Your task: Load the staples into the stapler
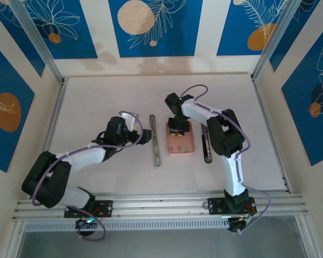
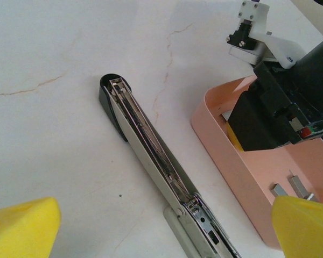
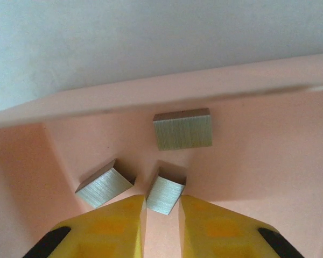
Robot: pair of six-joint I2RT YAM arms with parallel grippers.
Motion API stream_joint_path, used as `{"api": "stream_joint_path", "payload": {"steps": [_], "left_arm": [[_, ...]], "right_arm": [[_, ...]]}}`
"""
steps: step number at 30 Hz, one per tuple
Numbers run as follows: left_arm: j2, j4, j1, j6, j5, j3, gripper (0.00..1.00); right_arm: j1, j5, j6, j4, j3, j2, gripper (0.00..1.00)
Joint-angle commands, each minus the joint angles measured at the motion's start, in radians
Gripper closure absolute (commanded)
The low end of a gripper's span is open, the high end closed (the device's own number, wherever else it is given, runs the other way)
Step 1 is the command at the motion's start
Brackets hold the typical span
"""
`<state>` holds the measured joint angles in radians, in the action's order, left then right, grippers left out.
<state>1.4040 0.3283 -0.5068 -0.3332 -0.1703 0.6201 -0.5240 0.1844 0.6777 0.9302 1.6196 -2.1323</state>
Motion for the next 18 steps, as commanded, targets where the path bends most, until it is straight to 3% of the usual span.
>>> {"api": "stream_joint_path", "payload": {"steps": [1,8,18], "left_arm": [[0.01,0.003,0.011,0.014,0.007,0.032,0.0],[0.012,0.004,0.013,0.017,0.007,0.034,0.0],[0.01,0.005,0.013,0.017,-0.003,0.041,0.0]], "right_arm": [[0.001,0.067,-0.007,0.034,0.015,-0.036,0.77],[0.013,0.036,-0.004,0.004,-0.007,-0.042,0.72],[0.002,0.053,-0.014,0.033,-0.019,0.011,0.77]]}}
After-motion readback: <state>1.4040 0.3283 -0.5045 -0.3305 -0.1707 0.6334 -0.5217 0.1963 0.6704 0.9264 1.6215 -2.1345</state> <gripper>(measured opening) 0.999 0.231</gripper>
